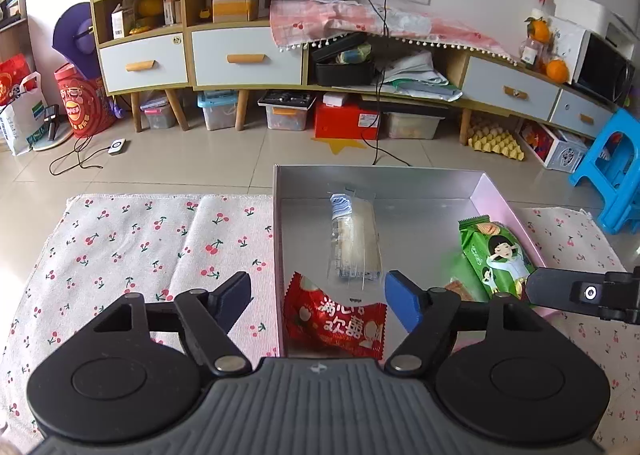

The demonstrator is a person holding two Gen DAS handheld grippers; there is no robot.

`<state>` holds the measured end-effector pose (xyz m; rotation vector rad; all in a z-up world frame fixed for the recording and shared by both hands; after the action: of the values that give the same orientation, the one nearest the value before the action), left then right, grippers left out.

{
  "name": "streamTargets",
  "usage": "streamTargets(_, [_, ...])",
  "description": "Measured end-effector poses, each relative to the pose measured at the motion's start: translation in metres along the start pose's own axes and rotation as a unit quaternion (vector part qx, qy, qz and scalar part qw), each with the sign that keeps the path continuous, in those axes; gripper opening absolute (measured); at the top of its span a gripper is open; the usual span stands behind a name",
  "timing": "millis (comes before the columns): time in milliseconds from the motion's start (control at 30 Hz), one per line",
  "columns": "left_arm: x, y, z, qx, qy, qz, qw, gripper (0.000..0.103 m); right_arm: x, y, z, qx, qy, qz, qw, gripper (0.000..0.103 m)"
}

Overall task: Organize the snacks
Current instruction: 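Withdraw both tools from the box toward the snack pile, then grasp the white-and-blue snack bar with the left tool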

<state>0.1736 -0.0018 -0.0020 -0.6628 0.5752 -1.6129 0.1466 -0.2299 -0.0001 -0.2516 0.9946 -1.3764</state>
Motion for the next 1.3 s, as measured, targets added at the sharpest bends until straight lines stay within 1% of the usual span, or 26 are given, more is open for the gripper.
streamTargets(167, [0.000,-0.015,-0.010,-0.001,0.002,-0.002,1.0000,0.086,-0.005,-0.018,-0.011,-0.001,-0.009,-0.010,1.000,0.085])
streamTargets(233, [0.000,-0.020,-0.014,-0.004,0.000,-0.003,1.0000,0.089,-0.007,-0.023,-0.016,-0.001,-0.016,-0.017,1.000,0.091])
streamTargets(267, [0.000,-0.023,-0.018,-0.005,-0.002,-0.003,1.0000,0.092,-0.008,-0.027,-0.019,0.000,-0.021,-0.022,1.000,0.092])
streamTargets(333, [-0.001,-0.027,-0.022,-0.011,-0.004,-0.002,0.9999,0.096,-0.010,-0.032,-0.024,-0.002,-0.029,-0.028,0.999,0.092])
streamTargets(467, [-0.001,-0.035,-0.030,-0.022,-0.001,0.003,0.9998,0.099,-0.012,-0.040,-0.033,-0.009,-0.034,-0.033,0.999,0.093])
streamTargets(633, [-0.005,-0.045,-0.042,-0.032,-0.002,0.004,0.9995,0.102,-0.016,-0.049,-0.045,-0.011,-0.053,-0.046,0.997,0.095])
streamTargets(733, [-0.008,-0.046,-0.050,-0.043,-0.006,0.001,0.9991,0.102,-0.016,-0.052,-0.053,-0.011,-0.056,-0.048,0.997,0.096])
streamTargets(833, [-0.014,-0.048,-0.064,-0.041,-0.021,-0.002,0.9989,0.102,-0.011,-0.052,-0.066,-0.009,-0.067,-0.047,0.997,0.096])
streamTargets(867, [-0.016,-0.046,-0.067,-0.047,-0.026,-0.002,0.9985,0.102,-0.010,-0.051,-0.069,-0.013,-0.075,-0.054,0.996,0.096])
streamTargets(933, [-0.020,-0.044,-0.074,-0.062,-0.037,-0.010,0.9973,0.102,-0.010,-0.048,-0.073,-0.022,-0.093,-0.072,0.993,0.096])
streamTargets(1000, [-0.024,-0.044,-0.082,-0.067,-0.041,-0.016,0.9968,0.102,-0.006,-0.048,-0.078,-0.022,-0.097,-0.077,0.992,0.096])
streamTargets(1133, [-0.028,-0.044,-0.093,-0.064,-0.029,-0.020,0.9973,0.102,0.006,-0.045,-0.087,-0.032,-0.084,-0.074,0.993,0.096])
streamTargets(1300, [-0.035,-0.046,-0.100,-0.060,-0.047,-0.049,0.9959,0.099,0.015,-0.045,-0.096,-0.025,-0.106,-0.077,0.991,0.096])
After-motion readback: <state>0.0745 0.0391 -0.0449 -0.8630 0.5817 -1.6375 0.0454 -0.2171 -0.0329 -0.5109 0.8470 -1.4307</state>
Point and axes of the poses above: each gripper's, at about its wrist camera, not at the fingertips, and y roughly the way its jaws point, x to its right, z to its top, the point moved 1 cm from there along y, roughly the way its jaws point, and after that the axes turned 4 degrees about -y, right-handed, at the moved point
